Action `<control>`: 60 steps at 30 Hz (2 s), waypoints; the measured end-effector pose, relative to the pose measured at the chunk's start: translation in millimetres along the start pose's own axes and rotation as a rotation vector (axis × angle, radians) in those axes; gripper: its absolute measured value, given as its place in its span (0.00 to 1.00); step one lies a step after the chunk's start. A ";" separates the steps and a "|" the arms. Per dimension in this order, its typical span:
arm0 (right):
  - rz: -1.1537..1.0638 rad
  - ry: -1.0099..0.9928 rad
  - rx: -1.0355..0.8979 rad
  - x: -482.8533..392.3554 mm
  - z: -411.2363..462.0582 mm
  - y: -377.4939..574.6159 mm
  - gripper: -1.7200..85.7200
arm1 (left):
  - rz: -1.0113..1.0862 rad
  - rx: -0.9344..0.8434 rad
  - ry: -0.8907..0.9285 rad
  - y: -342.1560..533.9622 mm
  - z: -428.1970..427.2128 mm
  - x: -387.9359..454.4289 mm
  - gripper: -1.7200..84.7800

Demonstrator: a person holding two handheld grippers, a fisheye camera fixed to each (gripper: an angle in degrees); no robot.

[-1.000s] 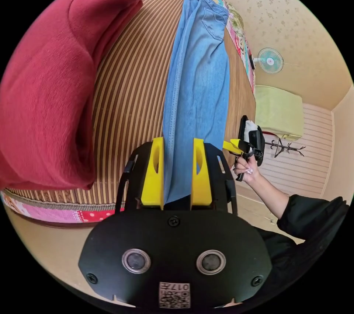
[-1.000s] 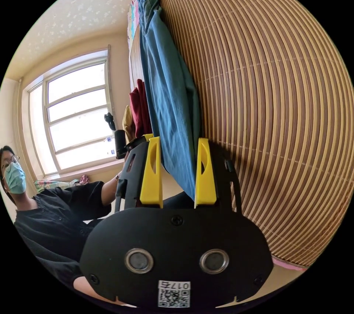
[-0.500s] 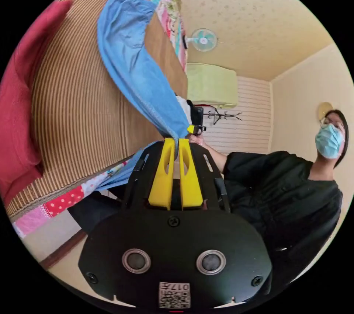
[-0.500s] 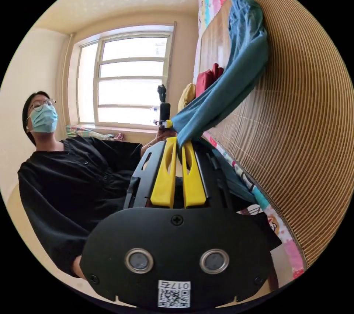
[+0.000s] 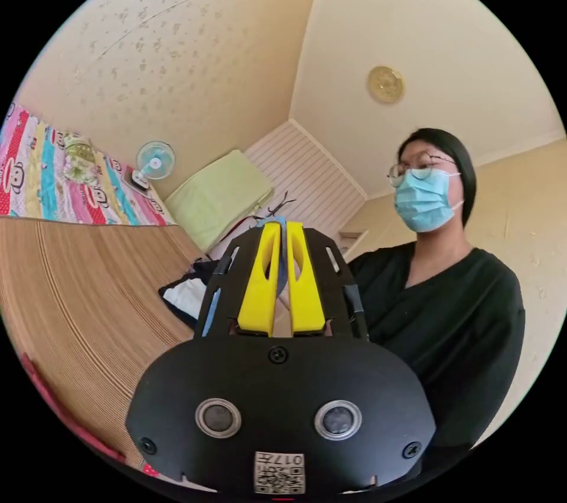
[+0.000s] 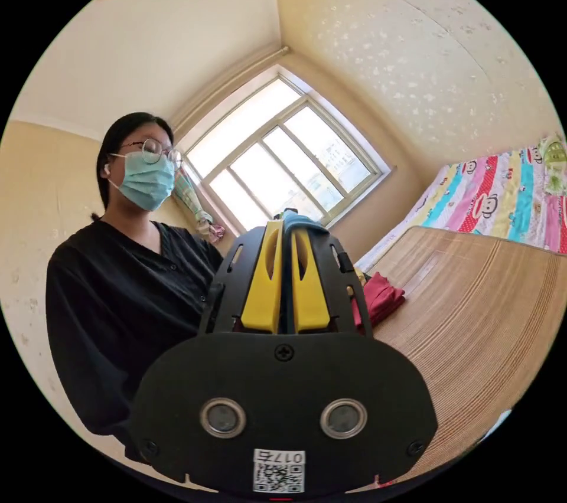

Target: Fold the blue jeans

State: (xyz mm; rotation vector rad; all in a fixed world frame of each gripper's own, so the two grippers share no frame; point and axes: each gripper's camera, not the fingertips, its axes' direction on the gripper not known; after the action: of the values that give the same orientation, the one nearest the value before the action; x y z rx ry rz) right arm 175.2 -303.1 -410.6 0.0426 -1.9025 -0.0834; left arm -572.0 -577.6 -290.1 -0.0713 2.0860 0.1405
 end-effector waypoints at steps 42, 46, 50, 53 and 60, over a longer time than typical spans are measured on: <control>0.943 0.025 -0.275 388.0 238.4 377.2 0.12 | -1.052 -0.528 -0.332 316.8 186.2 -511.2 0.12; 0.780 0.077 -0.219 333.2 176.5 360.0 0.11 | -0.962 -0.487 -0.133 297.6 244.2 -447.0 0.12; 0.596 0.201 -0.150 272.1 94.4 324.4 0.11 | -0.822 -0.438 -0.037 239.6 310.7 -395.2 0.12; 0.460 0.293 -0.098 223.3 40.4 301.2 0.11 | -0.645 -0.483 0.020 183.3 382.3 -350.3 0.12; 0.619 0.743 0.011 201.5 -45.1 357.0 0.14 | -0.499 -0.845 0.046 163.2 574.9 -313.2 0.15</control>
State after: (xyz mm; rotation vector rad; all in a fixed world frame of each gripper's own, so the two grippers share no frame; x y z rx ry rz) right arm 156.1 36.9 -177.9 -0.4481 -1.1074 0.3239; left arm 60.8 -343.4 -289.0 -1.0940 1.8539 0.7024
